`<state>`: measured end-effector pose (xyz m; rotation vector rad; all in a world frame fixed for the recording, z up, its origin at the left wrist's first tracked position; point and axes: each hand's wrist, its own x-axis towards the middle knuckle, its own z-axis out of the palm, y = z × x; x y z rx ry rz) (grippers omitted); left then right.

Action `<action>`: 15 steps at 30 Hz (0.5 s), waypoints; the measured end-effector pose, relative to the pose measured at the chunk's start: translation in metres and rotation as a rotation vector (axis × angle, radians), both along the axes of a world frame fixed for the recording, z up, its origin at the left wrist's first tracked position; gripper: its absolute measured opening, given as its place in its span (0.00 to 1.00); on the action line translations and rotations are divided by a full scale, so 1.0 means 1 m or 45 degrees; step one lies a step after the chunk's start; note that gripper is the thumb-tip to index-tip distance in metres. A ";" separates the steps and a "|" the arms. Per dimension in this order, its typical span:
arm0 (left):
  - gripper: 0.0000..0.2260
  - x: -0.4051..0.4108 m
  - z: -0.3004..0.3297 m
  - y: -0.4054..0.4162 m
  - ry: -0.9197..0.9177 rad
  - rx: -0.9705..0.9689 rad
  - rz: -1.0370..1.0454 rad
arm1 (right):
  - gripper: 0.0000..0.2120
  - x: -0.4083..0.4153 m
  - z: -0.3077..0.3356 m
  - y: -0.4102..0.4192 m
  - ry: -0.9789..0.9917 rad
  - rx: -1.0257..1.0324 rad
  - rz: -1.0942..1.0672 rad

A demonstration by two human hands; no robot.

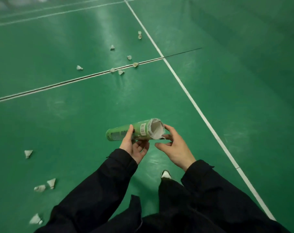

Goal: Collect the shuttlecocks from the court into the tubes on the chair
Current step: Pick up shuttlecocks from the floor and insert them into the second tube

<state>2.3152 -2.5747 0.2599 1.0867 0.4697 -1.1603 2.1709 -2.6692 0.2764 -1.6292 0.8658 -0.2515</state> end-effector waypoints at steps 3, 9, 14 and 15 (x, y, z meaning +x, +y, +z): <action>0.28 0.062 -0.015 -0.097 -0.036 0.018 -0.029 | 0.30 0.061 -0.022 -0.093 -0.004 0.008 -0.024; 0.28 0.188 -0.009 -0.275 0.047 0.053 0.091 | 0.29 0.196 -0.014 -0.276 0.054 0.019 0.052; 0.28 0.305 -0.001 -0.401 0.082 0.021 0.209 | 0.26 0.319 0.005 -0.421 0.077 -0.004 0.170; 0.28 0.330 -0.007 -0.427 0.087 0.030 0.227 | 0.25 0.345 0.003 -0.450 0.084 -0.012 0.193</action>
